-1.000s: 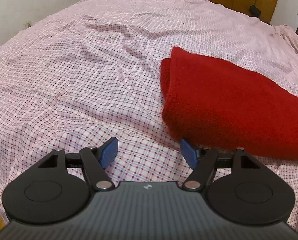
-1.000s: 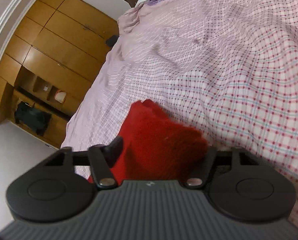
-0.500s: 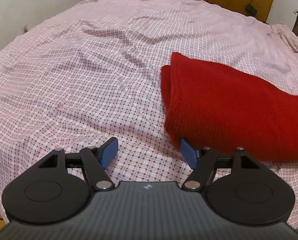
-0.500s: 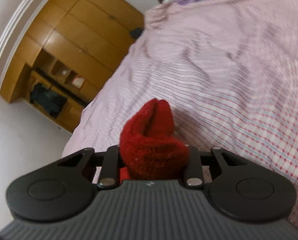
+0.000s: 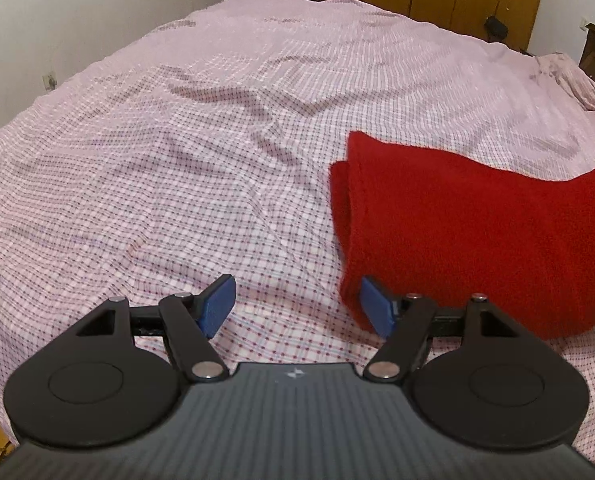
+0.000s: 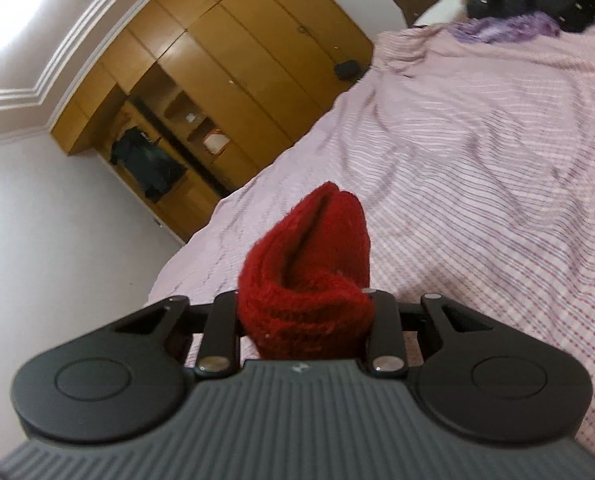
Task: Fold small clothes
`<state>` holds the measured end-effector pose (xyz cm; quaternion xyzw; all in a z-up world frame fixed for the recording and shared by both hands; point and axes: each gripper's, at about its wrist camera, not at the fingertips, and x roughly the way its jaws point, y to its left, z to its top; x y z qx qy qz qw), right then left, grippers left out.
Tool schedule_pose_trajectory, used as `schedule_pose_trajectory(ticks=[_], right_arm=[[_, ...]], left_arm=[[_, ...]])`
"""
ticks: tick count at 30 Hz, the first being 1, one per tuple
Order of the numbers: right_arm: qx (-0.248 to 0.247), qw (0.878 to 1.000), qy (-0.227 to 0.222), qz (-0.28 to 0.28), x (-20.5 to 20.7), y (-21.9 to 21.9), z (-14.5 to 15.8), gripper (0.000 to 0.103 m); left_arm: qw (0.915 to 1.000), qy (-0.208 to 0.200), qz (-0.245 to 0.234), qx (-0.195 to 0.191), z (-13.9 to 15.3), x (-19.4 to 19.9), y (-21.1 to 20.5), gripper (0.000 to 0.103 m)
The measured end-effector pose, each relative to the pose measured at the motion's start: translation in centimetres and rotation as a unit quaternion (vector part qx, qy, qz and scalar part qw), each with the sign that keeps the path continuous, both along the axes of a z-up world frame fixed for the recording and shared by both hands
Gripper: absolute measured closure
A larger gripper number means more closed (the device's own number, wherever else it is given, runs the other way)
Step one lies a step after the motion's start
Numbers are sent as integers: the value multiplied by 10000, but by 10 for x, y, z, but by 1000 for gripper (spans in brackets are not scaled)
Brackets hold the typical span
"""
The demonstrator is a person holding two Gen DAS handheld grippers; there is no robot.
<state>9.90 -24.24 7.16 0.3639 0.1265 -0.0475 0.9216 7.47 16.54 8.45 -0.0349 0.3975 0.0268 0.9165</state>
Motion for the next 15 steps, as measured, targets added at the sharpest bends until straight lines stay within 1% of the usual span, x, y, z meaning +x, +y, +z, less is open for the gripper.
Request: schedule_pose_trajectory(ticks=[4,10,15], right_arm=[[-88,9998,-78,144,5,14,12,72],[-179,9992,-191,299,13,37,27,72],[-435,9978,-206,454,23,68,40,73]], left_arm=[[10000,-12,14,70,2,3,5,28],[9999,18,-95,-44,3,10,13,28],[9999,5,-149,-6,3,13,21,28]])
